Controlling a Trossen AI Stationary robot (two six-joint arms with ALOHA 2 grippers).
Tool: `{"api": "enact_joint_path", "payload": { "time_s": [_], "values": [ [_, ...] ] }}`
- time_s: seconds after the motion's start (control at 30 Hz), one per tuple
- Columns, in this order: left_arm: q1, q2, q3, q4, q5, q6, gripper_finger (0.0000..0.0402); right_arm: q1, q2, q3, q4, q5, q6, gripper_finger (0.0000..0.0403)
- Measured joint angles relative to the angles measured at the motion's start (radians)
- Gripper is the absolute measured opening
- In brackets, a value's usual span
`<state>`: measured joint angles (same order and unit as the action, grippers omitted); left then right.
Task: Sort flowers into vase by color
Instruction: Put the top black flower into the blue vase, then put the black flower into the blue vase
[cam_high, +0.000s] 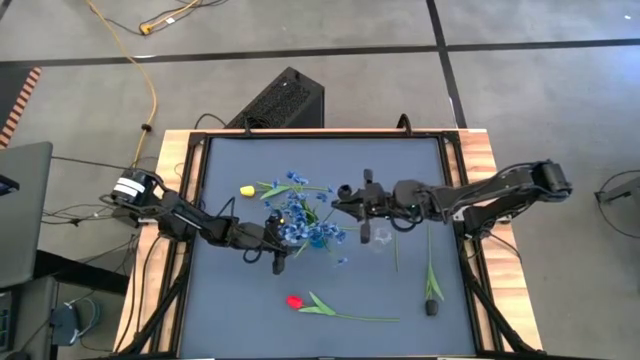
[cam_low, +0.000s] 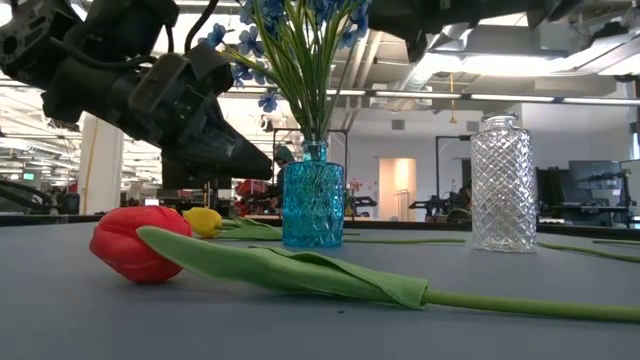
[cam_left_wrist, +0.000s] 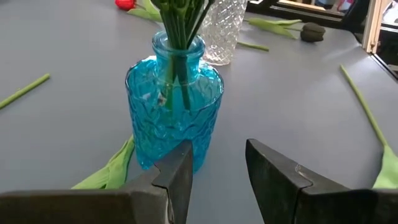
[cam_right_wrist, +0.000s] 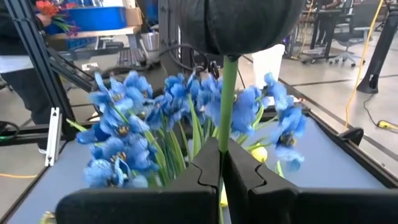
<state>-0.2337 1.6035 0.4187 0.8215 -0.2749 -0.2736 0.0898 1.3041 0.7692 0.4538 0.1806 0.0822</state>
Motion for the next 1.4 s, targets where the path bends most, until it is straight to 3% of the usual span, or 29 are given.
{"api": "enact_joint_path", "payload": {
  "time_s": [0.27, 0.57, 0.97, 1.13, 1.4],
  "values": [
    [0.000, 0.000, 0.000, -0.002, 0.000, 0.000, 0.0137, 0.002, 0.037, 0.000, 0.009, -0.003, 0.002, 0.0047],
    [0.000, 0.000, 0.000, -0.003, 0.036, -0.022, 0.0137, 0.002, 0.013, 0.029, -0.058, -0.003, 0.026, 0.0117],
    [-0.002, -0.001, -0.001, -0.027, 0.112, -0.070, 0.0137, 0.001, -0.041, 0.269, -0.733, -0.051, 0.097, 0.0235],
    [-0.015, -0.001, -0.001, -0.029, 0.113, -0.080, 0.0137, 0.002, -0.042, 0.402, -1.064, -0.075, 0.099, 0.0244],
    [-0.021, -0.001, -0.001, -0.029, 0.112, -0.078, 0.0137, 0.001, -0.049, 0.512, -1.402, -0.073, 0.131, 0.0236]
  ]
}}
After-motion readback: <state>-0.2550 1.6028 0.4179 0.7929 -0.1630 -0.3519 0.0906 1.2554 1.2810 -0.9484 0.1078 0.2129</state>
